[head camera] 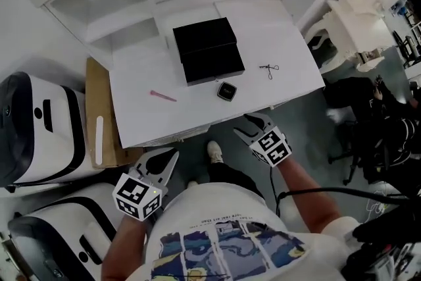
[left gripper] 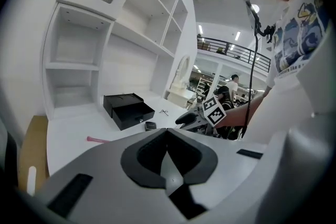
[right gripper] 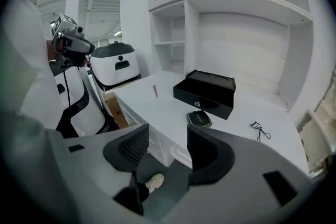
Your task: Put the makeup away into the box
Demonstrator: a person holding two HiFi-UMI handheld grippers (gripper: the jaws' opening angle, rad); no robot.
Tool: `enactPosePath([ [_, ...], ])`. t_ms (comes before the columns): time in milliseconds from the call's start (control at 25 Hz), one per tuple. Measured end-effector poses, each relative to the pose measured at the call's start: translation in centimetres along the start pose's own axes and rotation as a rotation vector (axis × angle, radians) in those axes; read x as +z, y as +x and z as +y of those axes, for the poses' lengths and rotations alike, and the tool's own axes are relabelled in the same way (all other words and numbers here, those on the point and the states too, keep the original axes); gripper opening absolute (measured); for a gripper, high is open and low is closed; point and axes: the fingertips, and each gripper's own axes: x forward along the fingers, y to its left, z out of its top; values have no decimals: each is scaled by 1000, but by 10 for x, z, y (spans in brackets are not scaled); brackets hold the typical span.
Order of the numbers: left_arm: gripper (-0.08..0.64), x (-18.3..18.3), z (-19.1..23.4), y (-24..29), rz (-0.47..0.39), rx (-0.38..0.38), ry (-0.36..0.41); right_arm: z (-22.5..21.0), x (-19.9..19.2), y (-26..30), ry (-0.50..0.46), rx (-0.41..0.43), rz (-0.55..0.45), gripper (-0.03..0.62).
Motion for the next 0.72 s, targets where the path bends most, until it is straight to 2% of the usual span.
enactPosePath([
  [320,14,27,17,38,29,106,-48,-54,-2,69,-76,85,68,293],
  [520,14,36,21,48,40,171,-76,-70,2,101,-114,133,109,316],
  [720,14,34,26,53,53,194,-100,-78,3,124,-146,154,147,327],
])
